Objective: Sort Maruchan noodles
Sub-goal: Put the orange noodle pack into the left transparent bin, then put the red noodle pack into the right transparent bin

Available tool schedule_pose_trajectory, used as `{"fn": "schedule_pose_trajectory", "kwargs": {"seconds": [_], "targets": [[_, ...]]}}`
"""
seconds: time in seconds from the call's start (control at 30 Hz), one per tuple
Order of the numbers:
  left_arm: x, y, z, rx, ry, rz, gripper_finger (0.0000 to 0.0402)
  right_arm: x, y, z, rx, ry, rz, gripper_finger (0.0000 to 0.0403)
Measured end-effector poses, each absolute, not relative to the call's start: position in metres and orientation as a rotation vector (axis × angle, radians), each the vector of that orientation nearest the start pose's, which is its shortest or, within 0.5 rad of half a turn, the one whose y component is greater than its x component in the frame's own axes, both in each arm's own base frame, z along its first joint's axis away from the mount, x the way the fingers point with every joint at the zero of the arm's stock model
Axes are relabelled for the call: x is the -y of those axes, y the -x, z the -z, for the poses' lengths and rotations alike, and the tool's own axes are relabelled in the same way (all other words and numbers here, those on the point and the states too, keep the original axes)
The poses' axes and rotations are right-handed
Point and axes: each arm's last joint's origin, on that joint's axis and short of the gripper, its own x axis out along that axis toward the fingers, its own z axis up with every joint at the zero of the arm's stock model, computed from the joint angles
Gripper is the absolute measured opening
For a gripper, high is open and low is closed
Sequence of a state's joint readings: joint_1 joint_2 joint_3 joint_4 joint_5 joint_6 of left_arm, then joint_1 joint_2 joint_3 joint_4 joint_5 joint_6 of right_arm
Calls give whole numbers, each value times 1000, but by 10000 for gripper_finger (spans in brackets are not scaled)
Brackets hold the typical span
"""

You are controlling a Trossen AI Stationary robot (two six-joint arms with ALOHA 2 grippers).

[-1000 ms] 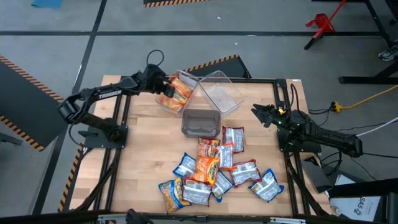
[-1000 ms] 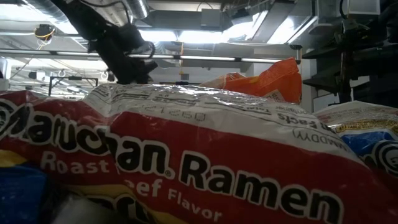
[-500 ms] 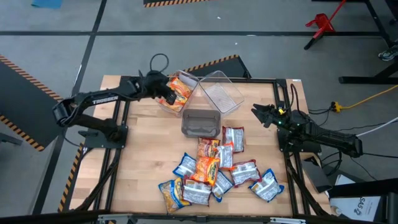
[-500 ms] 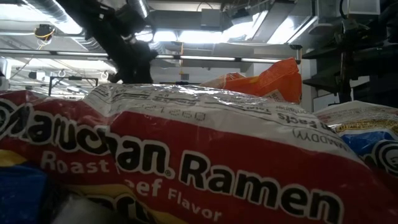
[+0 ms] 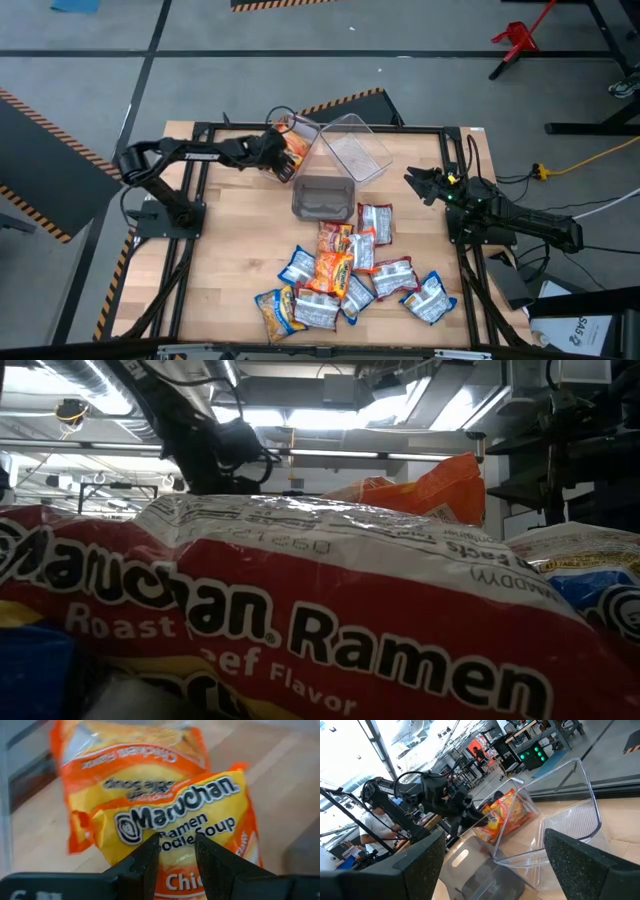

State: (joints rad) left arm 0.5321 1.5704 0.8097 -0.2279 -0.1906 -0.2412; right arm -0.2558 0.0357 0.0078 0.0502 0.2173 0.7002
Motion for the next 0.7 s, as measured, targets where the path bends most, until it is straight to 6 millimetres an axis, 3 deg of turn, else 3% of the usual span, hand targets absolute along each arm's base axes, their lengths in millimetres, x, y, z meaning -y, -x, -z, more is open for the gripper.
{"fn": "schedule_pose_trajectory", "kwargs": {"seconds": [0.13, 0.23, 0.5, 0.6, 0.7], "targets": [[-152, -250, -155, -925, 435, -752, 119, 31, -94, -168, 187, -687, 446, 324], [-151, -246, -164, -892, 444, -782, 119, 31, -94, -168, 187, -687, 445, 324], [-151, -237, -214, -637, 323, -907, 119, 31, -94, -168, 187, -687, 445, 324], [-148, -237, -231, -510, 369, -797, 119, 31, -94, -168, 187, -687, 445, 324], [-134, -238, -254, -379, 482, -550, 119, 31, -94, -168, 187, -687, 445, 324]]}}
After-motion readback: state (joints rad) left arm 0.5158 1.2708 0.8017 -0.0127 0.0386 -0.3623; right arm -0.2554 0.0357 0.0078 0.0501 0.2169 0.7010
